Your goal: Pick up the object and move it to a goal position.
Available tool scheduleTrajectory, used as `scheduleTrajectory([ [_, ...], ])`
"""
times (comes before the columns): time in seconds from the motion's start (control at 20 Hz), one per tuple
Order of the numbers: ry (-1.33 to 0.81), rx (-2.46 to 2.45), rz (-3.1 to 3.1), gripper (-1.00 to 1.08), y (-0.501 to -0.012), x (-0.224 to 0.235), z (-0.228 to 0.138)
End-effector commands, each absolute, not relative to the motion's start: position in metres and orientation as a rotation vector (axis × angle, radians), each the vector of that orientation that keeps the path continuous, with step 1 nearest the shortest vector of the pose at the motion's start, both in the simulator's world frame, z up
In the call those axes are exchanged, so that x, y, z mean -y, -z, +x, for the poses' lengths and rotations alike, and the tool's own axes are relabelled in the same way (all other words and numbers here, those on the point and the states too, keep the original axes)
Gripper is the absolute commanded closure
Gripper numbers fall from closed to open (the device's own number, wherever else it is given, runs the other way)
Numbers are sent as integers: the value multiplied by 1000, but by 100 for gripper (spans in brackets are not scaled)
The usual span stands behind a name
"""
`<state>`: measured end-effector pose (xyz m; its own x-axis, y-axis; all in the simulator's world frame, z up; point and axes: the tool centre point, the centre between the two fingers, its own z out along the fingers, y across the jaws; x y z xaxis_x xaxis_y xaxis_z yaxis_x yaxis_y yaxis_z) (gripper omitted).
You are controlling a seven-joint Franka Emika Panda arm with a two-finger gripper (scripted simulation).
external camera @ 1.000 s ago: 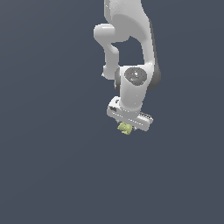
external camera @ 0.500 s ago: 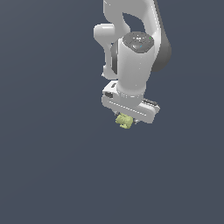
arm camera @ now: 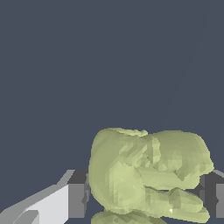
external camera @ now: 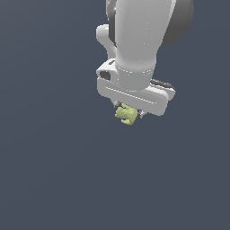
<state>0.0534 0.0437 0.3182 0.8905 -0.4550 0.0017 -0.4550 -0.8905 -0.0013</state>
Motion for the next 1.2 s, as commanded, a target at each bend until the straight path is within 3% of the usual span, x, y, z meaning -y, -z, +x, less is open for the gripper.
scheduleTrajectory([
  [0.0, 1, -735, -3054, 108, -338, -41, 59],
  [1.15, 0, -734, -3055, 108, -447, -25, 93],
])
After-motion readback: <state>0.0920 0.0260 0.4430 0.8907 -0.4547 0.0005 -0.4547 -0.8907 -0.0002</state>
